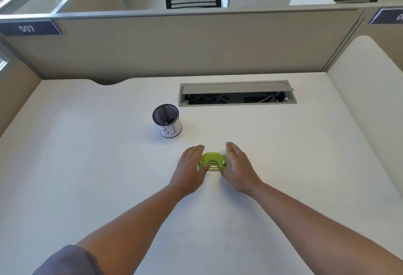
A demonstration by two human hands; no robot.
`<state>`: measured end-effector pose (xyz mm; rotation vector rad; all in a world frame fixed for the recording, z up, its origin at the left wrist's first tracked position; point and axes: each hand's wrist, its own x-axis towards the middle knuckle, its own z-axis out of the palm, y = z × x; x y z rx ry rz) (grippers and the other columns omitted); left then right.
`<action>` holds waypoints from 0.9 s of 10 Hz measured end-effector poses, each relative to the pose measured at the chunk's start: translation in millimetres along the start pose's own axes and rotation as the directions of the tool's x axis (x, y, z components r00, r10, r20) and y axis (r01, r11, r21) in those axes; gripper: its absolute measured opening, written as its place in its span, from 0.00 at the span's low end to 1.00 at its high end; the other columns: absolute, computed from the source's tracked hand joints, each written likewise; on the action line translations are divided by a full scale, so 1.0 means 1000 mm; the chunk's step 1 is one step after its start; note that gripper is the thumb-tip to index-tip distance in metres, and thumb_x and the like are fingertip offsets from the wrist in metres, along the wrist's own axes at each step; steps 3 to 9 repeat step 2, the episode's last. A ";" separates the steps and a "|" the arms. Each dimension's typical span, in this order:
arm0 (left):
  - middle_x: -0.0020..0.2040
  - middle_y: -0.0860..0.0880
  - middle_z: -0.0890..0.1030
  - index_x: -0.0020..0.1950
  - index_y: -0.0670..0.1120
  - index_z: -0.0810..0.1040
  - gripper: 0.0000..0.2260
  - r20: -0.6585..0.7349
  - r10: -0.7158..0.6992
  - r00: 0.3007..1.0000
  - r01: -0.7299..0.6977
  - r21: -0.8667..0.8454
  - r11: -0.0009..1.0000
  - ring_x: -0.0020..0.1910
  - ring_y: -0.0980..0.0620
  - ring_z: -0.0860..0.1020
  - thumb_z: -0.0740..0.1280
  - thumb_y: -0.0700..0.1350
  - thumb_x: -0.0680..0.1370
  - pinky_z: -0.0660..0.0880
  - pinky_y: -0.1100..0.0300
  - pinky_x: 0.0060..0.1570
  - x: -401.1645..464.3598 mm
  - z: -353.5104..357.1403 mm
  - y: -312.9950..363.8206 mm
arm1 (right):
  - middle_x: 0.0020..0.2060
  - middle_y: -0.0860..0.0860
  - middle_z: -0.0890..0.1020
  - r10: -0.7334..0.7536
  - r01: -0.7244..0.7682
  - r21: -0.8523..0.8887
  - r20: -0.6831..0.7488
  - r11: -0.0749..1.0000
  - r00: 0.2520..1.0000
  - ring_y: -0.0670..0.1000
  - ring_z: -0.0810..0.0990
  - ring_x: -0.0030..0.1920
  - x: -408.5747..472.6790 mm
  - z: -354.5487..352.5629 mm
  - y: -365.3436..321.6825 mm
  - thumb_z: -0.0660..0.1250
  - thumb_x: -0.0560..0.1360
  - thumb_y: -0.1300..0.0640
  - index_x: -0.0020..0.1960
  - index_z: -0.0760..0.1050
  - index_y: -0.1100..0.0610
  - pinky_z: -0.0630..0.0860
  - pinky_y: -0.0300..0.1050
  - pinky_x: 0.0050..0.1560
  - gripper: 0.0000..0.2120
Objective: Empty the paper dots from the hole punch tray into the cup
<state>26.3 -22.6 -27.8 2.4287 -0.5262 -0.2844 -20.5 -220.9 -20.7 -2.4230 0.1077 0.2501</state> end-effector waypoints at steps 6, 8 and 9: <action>0.84 0.51 0.44 0.83 0.46 0.45 0.29 -0.229 0.208 0.951 -0.130 0.311 0.941 0.82 0.51 0.39 0.52 0.52 0.85 0.42 0.53 0.79 0.009 -0.029 0.043 | 0.82 0.58 0.55 -0.193 0.098 -0.269 -0.357 0.958 0.914 0.56 0.52 0.81 0.001 -0.022 -0.032 0.54 0.83 0.45 0.81 0.52 0.62 0.57 0.55 0.77 0.33; 0.84 0.51 0.44 0.83 0.46 0.45 0.29 -0.229 0.208 0.951 -0.130 0.311 0.941 0.82 0.51 0.39 0.52 0.52 0.85 0.42 0.53 0.79 0.009 -0.029 0.043 | 0.82 0.58 0.55 -0.193 0.098 -0.269 -0.357 0.958 0.914 0.56 0.52 0.81 0.001 -0.022 -0.032 0.54 0.83 0.45 0.81 0.52 0.62 0.57 0.55 0.77 0.33; 0.84 0.51 0.44 0.83 0.46 0.45 0.29 -0.229 0.208 0.951 -0.130 0.311 0.941 0.82 0.51 0.39 0.52 0.52 0.85 0.42 0.53 0.79 0.009 -0.029 0.043 | 0.82 0.58 0.55 -0.193 0.098 -0.269 -0.357 0.958 0.914 0.56 0.52 0.81 0.001 -0.022 -0.032 0.54 0.83 0.45 0.81 0.52 0.62 0.57 0.55 0.77 0.33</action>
